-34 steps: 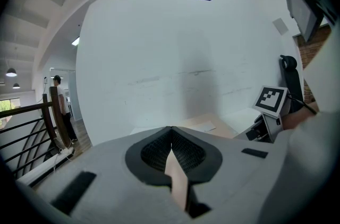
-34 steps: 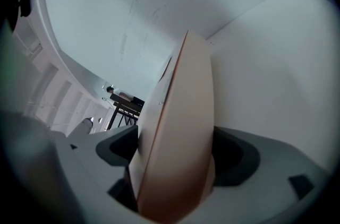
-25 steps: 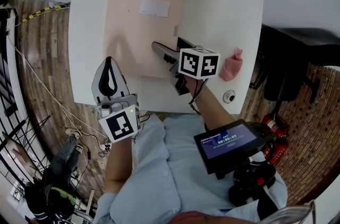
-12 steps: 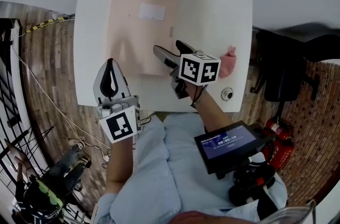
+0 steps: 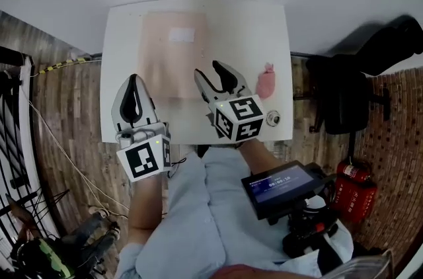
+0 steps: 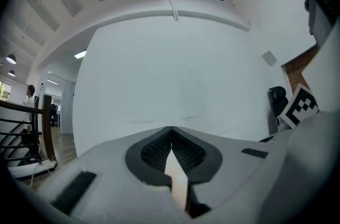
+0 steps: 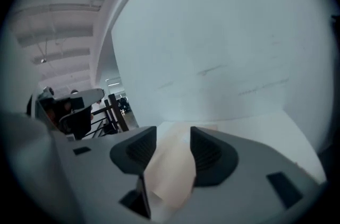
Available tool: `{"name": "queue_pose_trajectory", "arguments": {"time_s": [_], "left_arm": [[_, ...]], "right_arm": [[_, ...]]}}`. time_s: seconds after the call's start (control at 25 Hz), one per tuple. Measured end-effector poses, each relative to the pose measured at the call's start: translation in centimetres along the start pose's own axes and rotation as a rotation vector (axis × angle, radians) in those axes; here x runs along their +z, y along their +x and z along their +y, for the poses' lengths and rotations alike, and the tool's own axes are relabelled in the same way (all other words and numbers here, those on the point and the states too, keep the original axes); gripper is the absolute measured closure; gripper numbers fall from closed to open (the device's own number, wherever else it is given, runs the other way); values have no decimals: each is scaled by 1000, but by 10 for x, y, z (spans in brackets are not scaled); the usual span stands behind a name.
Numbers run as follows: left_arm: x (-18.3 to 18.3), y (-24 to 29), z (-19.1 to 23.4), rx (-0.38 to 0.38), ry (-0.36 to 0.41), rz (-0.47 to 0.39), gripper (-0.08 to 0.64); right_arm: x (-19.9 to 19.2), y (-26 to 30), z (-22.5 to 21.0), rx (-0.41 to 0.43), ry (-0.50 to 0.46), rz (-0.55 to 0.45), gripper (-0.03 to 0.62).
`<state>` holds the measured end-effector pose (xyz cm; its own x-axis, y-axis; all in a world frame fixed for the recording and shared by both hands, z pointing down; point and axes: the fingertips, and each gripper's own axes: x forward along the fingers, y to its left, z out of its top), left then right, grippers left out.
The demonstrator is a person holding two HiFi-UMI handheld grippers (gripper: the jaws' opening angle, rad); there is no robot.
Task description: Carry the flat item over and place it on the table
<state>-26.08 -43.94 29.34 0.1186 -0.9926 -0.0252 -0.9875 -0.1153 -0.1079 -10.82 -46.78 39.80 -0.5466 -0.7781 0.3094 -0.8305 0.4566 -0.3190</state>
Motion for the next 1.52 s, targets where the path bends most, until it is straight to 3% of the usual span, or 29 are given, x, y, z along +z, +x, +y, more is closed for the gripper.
{"name": "queue_pose_trajectory", "arguments": {"time_s": [0.2,0.44,0.92,1.52], "left_arm": [[36,-8,-8,-45,4,-74,551],[64,-25,-23,-95,13,-128,551],[79,-45,-38,-129,19,-165,551],[79,-40,-42,-152,17,-174,551]], "right_arm": [[40,-42,9,-70,-160,-157,471],[64,-87,16,-161,-251,-272,585],[70,-121,25,-198,-314,-320,588],[74,-115,31,-176,-329,-329,588]]}}
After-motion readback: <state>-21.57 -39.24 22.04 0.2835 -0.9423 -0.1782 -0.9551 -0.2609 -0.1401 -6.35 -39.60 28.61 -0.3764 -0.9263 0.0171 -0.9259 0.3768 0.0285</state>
